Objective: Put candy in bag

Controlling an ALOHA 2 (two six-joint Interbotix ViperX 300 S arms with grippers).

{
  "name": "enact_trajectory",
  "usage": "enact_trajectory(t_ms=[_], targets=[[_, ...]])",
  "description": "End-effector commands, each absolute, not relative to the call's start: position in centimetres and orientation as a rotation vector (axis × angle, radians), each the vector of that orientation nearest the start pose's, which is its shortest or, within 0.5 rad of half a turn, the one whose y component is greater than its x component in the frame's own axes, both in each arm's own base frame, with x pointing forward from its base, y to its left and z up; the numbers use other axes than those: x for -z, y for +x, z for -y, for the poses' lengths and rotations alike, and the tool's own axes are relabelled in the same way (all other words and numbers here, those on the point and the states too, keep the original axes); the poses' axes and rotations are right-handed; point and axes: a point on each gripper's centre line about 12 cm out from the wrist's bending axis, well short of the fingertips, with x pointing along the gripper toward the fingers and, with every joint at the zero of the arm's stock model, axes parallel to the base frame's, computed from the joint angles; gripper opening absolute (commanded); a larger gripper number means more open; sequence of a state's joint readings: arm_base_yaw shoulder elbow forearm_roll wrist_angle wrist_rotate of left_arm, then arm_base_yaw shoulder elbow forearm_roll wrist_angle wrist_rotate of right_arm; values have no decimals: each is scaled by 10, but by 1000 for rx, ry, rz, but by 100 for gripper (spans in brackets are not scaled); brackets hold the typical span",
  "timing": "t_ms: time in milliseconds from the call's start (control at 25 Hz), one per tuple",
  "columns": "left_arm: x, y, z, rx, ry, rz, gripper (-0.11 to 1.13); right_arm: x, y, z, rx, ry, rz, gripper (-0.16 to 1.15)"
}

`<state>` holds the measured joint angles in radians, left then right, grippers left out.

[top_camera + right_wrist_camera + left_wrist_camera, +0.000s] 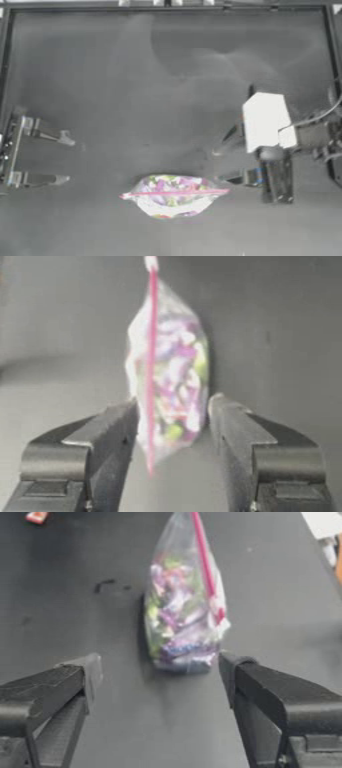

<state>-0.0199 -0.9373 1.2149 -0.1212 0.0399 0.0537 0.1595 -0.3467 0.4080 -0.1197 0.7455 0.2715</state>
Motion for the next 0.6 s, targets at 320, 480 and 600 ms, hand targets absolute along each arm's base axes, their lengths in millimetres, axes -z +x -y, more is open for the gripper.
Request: enact_trajectory(t_ms=[320,480,600], targets=[[-231,193,1,-7,-86,-317,100,-341,366,-67,33,65,-835,84],[-231,193,1,-8,-93,-319,100,-338,380,-73,39,60,-880,86],[-231,193,1,-8,-93,-319,100,-334,390,-76,48,53,-921,92]])
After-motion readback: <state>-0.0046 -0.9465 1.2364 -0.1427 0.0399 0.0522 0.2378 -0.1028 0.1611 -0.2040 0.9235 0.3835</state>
